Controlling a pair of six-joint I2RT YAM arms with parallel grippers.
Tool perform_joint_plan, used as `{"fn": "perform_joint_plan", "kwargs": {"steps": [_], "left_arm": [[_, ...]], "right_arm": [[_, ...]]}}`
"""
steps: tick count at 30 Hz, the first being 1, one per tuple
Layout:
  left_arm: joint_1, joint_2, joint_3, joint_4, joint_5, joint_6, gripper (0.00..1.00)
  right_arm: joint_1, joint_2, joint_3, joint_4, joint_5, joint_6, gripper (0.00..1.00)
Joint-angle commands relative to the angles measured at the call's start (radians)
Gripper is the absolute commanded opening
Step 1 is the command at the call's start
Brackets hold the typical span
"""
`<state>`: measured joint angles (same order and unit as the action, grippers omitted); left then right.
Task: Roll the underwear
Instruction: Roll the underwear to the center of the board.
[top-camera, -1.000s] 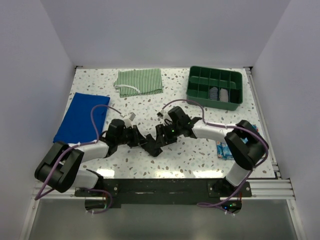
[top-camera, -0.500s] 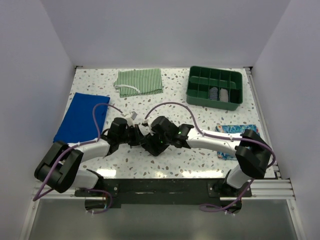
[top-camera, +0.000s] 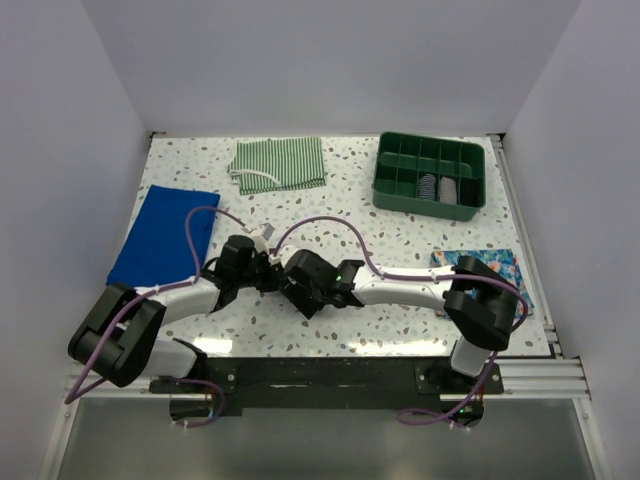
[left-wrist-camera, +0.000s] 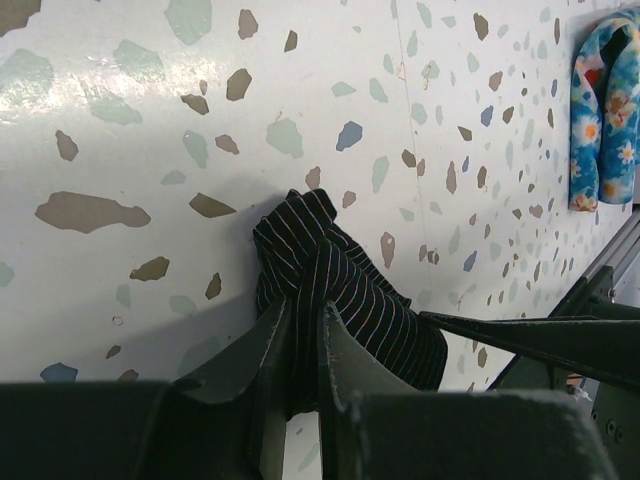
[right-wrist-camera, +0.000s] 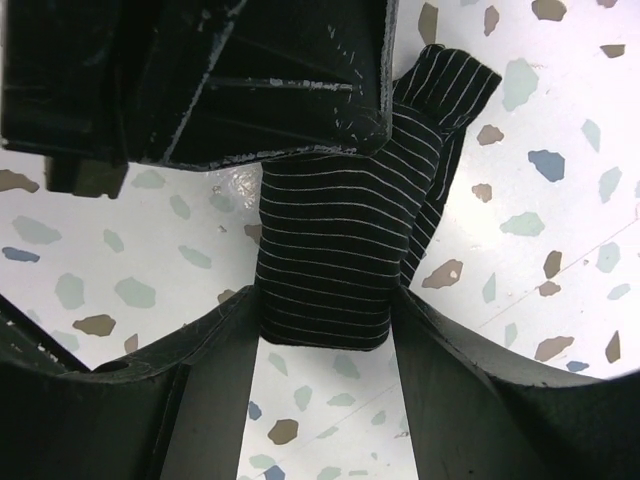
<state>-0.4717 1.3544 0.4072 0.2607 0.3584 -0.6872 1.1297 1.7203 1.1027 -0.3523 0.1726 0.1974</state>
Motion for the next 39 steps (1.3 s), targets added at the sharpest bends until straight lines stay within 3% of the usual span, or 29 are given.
{"fn": "perform_joint_plan", "kwargs": {"steps": [1,8,18,29,33,34,39], "left_arm": [[-0.002,0.003,-0.007,-0.080,-0.065,0.031,0.03],[-0.002,0.012,-0.004,-0.078,-0.064,0.029,0.03],[-0.002,0.014,-0.002,-0.081,-0.067,0.028,0.03],[-0.004,0.012,-0.007,-0.081,-0.067,0.029,0.03],[-0.002,0.012,-0.013,-0.072,-0.062,0.025,0.03],[-0.002,0.012,-0.013,-0.072,-0.062,0.025,0.03],[-0.002,0.012,-0.013,-0.075,-0.064,0.029,0.03]], "right_arm": [[0.027,-0.007,0.034,0.010,0.179,-0.021,0.58],[0.030,-0.074,0.025,0.022,0.154,-0.030,0.59],[0.056,-0.013,0.037,0.052,0.114,-0.012,0.59],[0.058,0.048,0.020,0.068,0.180,0.034,0.58],[0.056,0.062,0.017,0.061,0.205,0.034,0.47],[0.058,0.067,0.016,0.059,0.202,0.033,0.37],[0.058,0.078,-0.018,0.070,0.159,0.034,0.17]]}}
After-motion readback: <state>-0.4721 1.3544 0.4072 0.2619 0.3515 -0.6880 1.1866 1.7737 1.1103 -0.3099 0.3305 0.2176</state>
